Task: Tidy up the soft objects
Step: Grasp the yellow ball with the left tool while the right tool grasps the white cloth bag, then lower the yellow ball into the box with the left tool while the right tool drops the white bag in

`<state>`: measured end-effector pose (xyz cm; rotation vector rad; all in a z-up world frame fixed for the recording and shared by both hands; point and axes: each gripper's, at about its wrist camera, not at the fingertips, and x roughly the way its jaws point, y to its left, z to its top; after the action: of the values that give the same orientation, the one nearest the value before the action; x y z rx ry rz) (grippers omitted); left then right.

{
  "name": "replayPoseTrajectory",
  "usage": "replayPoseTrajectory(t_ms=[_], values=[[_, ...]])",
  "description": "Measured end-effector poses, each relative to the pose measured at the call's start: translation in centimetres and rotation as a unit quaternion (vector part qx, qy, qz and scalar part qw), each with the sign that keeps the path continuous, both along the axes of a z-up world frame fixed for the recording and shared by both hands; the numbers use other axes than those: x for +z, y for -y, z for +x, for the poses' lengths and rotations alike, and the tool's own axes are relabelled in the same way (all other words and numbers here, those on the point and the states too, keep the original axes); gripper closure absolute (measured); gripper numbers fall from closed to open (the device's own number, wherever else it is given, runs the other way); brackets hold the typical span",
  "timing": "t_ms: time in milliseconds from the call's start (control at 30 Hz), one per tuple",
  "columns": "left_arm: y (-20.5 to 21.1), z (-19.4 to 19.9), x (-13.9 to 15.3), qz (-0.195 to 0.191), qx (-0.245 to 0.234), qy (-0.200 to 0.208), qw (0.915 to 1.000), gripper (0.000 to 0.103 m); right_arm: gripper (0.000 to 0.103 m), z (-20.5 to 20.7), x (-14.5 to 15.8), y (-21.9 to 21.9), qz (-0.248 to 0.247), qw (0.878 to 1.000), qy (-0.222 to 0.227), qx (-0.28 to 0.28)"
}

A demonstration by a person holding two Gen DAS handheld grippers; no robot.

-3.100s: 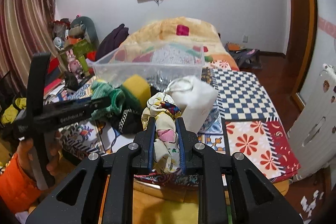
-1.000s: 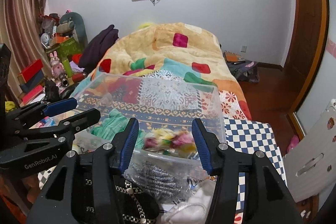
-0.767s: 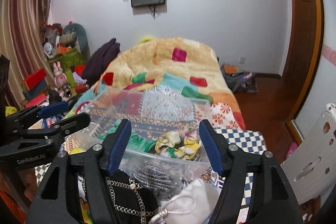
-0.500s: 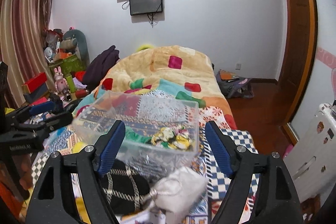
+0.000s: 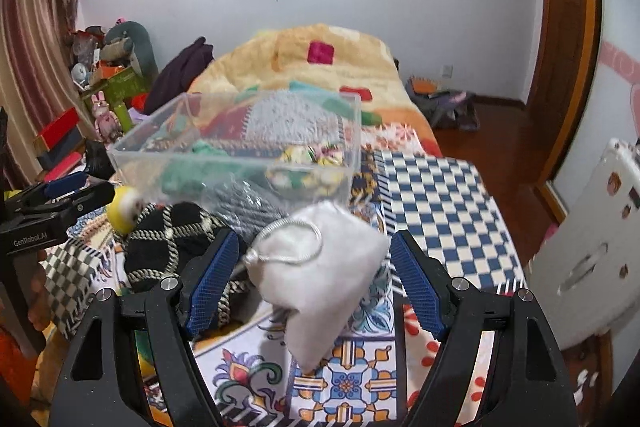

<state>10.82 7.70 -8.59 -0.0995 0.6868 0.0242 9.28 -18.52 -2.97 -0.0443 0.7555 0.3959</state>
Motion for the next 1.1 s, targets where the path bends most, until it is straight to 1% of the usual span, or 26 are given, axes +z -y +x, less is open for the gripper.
replayPoseTrajectory(t_ms=[33,100,133,167,233,267,333,367,400,433,467,500,633,733,900,1100], values=[[0.0,0.0,-0.2,-0.001,-0.001,-0.001,1.0000,0.009,0.027,0.0,-0.1,0.2,0.002,1.000,-0.004,-0.002],[0.1,0.1,-0.5,-0.002,-0.007,-0.004,1.0000,0.018,0.027,0.2,-0.7,0.6,0.008,1.000,-0.018,-0.006],[0.1,0.2,-0.6,-0.003,-0.010,-0.007,0.9999,0.021,0.030,0.3,-0.9,0.7,0.012,1.000,-0.024,-0.007],[0.1,0.4,-0.8,-0.004,-0.012,-0.011,0.9999,0.026,0.033,0.4,-1.2,0.8,0.016,0.999,-0.030,-0.007],[0.1,0.6,-1.1,-0.011,-0.018,-0.018,0.9996,0.033,0.049,0.4,-1.6,0.9,0.022,0.999,-0.043,-0.005],[0.0,0.7,-1.2,-0.016,-0.019,-0.020,0.9995,0.037,0.052,0.4,-1.8,1.0,0.024,0.998,-0.050,-0.003],[0.0,0.7,-1.3,-0.022,-0.021,-0.024,0.9993,0.043,0.064,0.3,-2.1,0.9,0.023,0.998,-0.056,-0.004],[-0.1,0.8,-1.4,-0.025,-0.022,-0.027,0.9991,0.048,0.066,0.2,-2.2,0.9,0.020,0.998,-0.055,-0.006],[-0.1,0.9,-1.6,-0.030,-0.025,-0.033,0.9987,0.053,0.071,0.1,-2.1,0.9,0.019,0.998,-0.054,-0.007],[-0.2,1.1,-1.9,-0.037,-0.031,-0.041,0.9980,0.055,0.077,0.0,-2.0,1.0,0.020,0.998,-0.053,-0.007],[-0.1,1.2,-2.0,-0.041,-0.034,-0.045,0.9976,0.060,0.080,-0.1,-1.9,1.1,0.023,0.998,-0.051,-0.008],[-0.1,1.2,-2.3,-0.045,-0.037,-0.050,0.9970,0.063,0.082,-0.2,-1.7,1.2,0.023,0.999,-0.048,-0.011],[0.1,0.9,-2.1,-0.040,-0.038,-0.045,0.9975,0.063,0.087,-0.4,-1.1,1.7,0.026,0.999,-0.035,-0.020],[0.4,0.3,-1.4,-0.029,-0.036,-0.031,0.9984,0.064,0.088,-0.7,-0.2,2.0,0.028,0.999,-0.021,-0.025],[0.3,-0.5,0.7,-0.028,-0.035,0.000,0.9990,0.064,0.088,-1.0,1.6,2.1,0.031,0.999,0.010,-0.024],[0.1,-1.0,4.0,-0.035,-0.036,0.046,0.9977,0.064,0.088,-1.6,4.3,1.5,0.043,0.998,0.050,-0.006]])
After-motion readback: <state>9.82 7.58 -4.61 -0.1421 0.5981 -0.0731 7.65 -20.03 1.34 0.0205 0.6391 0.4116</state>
